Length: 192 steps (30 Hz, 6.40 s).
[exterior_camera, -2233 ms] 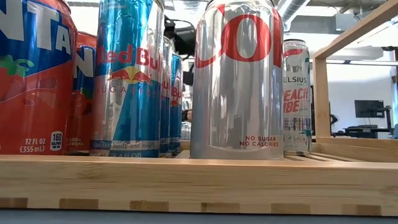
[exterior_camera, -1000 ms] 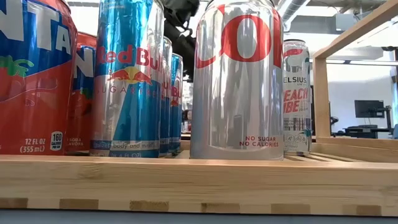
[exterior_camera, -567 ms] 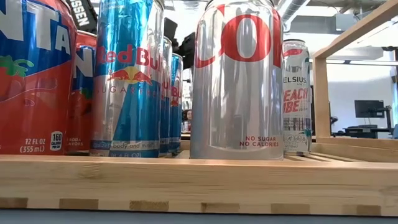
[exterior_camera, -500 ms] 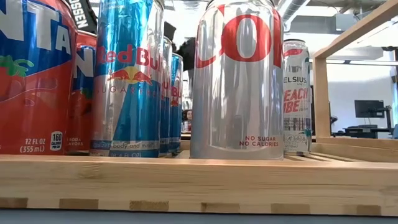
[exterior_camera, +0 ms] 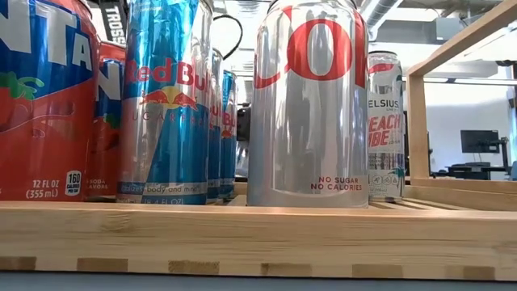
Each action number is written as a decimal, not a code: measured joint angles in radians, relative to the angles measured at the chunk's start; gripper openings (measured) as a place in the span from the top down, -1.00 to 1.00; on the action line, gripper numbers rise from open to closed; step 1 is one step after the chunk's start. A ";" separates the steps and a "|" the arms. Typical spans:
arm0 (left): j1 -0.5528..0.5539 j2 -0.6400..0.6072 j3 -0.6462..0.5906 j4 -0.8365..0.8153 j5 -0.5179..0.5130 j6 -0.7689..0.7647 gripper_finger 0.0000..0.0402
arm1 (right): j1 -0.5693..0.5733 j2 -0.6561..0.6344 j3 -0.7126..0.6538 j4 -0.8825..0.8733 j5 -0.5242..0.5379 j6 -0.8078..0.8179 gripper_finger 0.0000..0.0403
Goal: Place canned beverage on shelf
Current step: Put the white-pink soda can on the shelf aligned with the other white-pink soda can
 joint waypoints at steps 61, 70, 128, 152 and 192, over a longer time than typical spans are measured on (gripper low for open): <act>-0.105 0.043 -0.212 0.216 -0.007 0.011 -0.53 | -0.305 0.000 0.000 -0.005 -0.119 0.052 -0.29; -0.108 0.043 -0.216 0.208 -0.007 -0.011 -0.53 | -0.382 0.023 0.001 0.023 -0.129 0.004 -0.29; -0.288 -0.892 -0.315 -0.759 0.236 -0.169 -0.53 | -0.808 0.394 0.001 0.260 -0.730 -0.211 -0.29; -0.289 -0.961 -0.317 -0.768 0.241 -0.180 -0.53 | -0.810 0.392 0.001 0.212 -0.699 -0.353 0.75; -0.289 -1.009 -0.317 -0.834 0.222 -0.165 -0.53 | -0.823 0.382 0.023 0.197 -0.659 -0.184 -0.49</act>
